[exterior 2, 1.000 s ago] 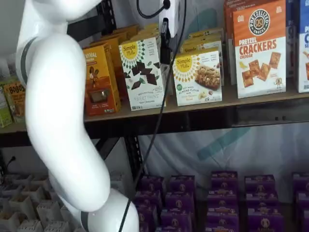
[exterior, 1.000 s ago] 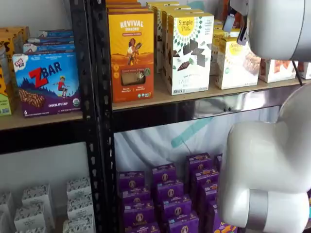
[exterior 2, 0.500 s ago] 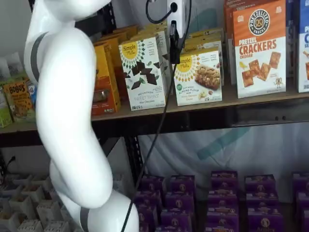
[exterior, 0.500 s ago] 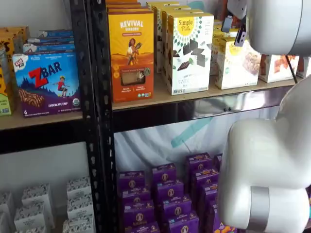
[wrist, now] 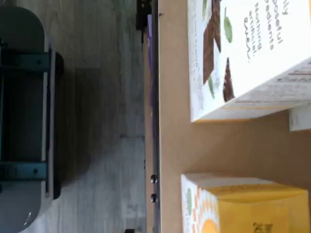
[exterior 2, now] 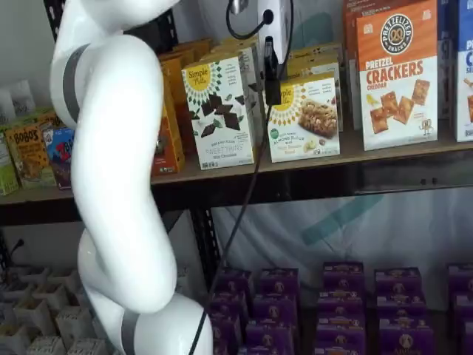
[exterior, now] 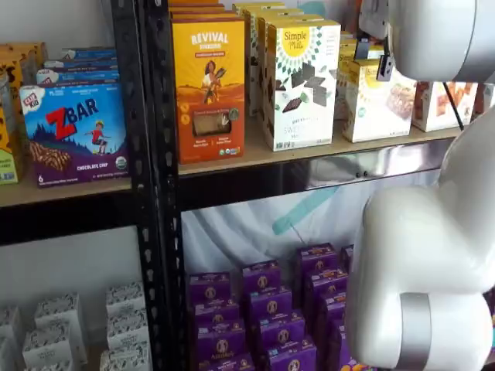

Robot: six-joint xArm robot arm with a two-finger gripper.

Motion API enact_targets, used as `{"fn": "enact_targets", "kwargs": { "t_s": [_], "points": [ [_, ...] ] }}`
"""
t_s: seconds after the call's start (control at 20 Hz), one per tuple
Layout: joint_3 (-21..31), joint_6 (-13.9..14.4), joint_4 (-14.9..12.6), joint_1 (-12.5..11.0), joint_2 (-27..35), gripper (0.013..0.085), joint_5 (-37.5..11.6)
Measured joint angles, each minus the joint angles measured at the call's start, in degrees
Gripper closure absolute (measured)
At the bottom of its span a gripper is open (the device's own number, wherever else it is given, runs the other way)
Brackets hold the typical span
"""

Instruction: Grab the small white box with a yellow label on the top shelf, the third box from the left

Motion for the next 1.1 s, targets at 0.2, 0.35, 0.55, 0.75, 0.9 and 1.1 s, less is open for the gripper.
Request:
{"fn": "enact_targets", "kwargs": {
  "t_s": [0.2,0.35,0.55,0.75,0.9,1.1],
  "points": [
    [0.69,0.66,-2.73,1.28,-0.05,0.0130,0.24],
    [2.06,0.80,-3.08,1.52,-0.68,0.0130,-0.75],
    [3.12,0.78,-3.08,1.52,-1.13,0.0170,-1.28],
    [3.97,0.43,-1.93,1.00,-1.64,0.0290,-2.05],
    [4.70,0.22,-1.21,0.69,-2.12,0.0330,-2.78],
    [5.60,0.02,-0.70,0.46,-2.74,0.0370,-3.71]
  ]
}}
